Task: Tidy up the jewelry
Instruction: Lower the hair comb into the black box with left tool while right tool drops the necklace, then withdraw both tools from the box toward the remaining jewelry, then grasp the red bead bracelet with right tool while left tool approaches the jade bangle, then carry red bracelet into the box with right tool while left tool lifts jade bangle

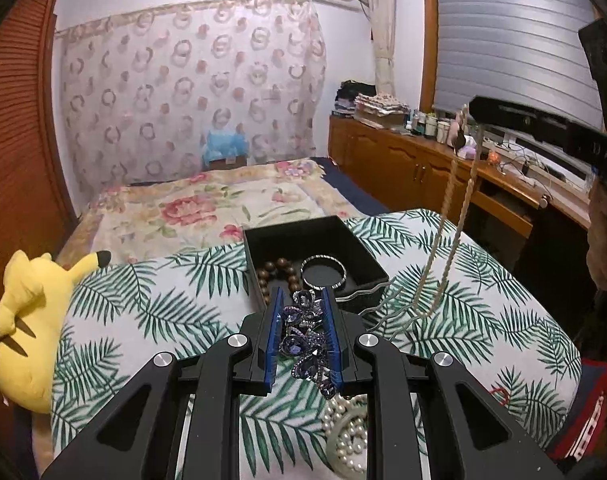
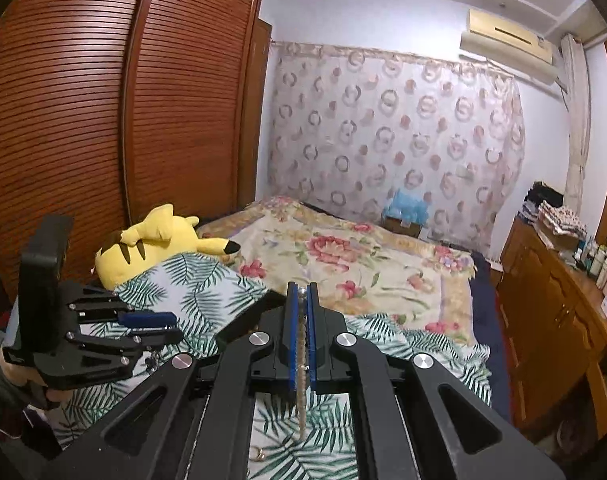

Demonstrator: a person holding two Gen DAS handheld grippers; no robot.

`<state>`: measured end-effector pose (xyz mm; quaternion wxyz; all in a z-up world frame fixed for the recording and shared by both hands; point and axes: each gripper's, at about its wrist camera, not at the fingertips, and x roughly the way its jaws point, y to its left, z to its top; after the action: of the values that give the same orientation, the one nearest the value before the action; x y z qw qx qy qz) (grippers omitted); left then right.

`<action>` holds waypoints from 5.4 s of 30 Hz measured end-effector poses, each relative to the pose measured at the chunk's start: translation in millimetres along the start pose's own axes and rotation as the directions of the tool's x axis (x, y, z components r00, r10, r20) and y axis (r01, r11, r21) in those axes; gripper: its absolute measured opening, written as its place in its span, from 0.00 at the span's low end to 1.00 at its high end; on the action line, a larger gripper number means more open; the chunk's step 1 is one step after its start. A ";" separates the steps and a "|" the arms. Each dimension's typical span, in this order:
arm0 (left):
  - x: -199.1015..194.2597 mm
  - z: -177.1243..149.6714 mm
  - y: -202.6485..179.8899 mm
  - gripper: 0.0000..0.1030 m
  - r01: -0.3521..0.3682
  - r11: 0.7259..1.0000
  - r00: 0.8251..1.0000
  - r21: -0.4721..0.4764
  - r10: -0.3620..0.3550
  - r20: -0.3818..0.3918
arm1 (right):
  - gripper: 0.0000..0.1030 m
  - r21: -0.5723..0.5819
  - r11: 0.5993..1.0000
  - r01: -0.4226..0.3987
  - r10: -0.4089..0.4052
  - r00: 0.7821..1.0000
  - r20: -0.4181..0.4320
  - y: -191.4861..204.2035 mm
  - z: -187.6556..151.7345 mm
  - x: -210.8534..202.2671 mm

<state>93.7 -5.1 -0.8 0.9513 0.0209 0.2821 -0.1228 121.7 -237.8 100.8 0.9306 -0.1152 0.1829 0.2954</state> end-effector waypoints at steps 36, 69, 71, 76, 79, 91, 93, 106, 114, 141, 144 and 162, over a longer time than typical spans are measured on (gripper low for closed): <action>86.4 33.1 37.0 0.18 -0.018 1.000 0.997 -0.016 0.017 -0.079 | 0.05 0.036 0.993 -0.112 0.113 0.993 -0.042 -27.4 24.8 106.8; 94.9 30.4 16.4 0.18 -0.005 1.000 0.993 0.023 0.007 -0.119 | 0.12 0.137 0.985 -0.100 0.131 0.963 -0.234 -21.7 -80.7 121.3; 84.2 26.4 14.9 0.19 -0.002 1.000 0.994 0.019 0.004 -0.111 | 0.12 0.144 0.985 -0.100 0.132 0.963 -0.234 -20.5 -85.0 114.3; 54.6 8.7 8.5 0.30 0.005 1.000 0.995 0.014 -0.004 -0.098 | 0.12 0.159 0.983 -0.091 0.128 0.962 -0.242 -10.1 -100.9 94.5; 40.6 -5.4 2.3 0.32 0.000 1.000 0.995 0.021 0.002 -0.100 | 0.12 0.175 0.981 -0.088 0.131 0.959 -0.251 -3.2 -114.6 82.6; 12.8 -59.1 -21.1 0.60 0.032 0.999 0.988 0.012 -0.030 -0.150 | 0.14 0.221 0.974 -0.052 0.121 0.943 -0.309 12.2 -171.9 36.3; 11.4 -66.2 -25.8 0.65 0.033 0.999 0.987 0.011 -0.030 -0.160 | 0.27 0.227 0.973 -0.046 0.118 0.942 -0.315 13.8 -179.1 28.5; 15.2 -94.9 -48.0 0.82 0.042 0.999 0.972 0.027 -0.035 -0.233 | 0.28 0.252 0.966 -0.056 0.146 0.924 -0.352 27.9 -215.6 3.6; 21.2 -100.7 -53.1 0.86 0.030 0.999 0.964 0.035 -0.019 -0.265 | 0.28 0.250 0.966 -0.068 0.155 0.926 -0.345 30.7 -216.9 -5.5; 28.7 -100.4 -55.6 0.67 0.022 0.998 0.962 0.051 -0.007 -0.272 | 0.28 0.166 0.977 -0.131 0.187 0.904 -0.386 62.5 -216.3 1.3; 20.3 -96.0 -55.5 0.67 0.023 0.999 0.971 0.044 -0.012 -0.241 | 0.28 0.142 0.982 -0.126 0.172 0.904 -0.390 65.4 -215.0 3.4; 0.6 -73.9 -48.7 0.67 0.039 0.999 0.988 0.016 -0.036 -0.147 | 0.11 0.124 0.988 -0.095 0.129 0.945 -0.302 44.6 -180.7 -6.3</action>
<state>42.9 -44.3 -61.8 0.9252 0.0336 0.3505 -0.1415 41.4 -263.6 -65.2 0.8771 -0.0992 0.3481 0.3158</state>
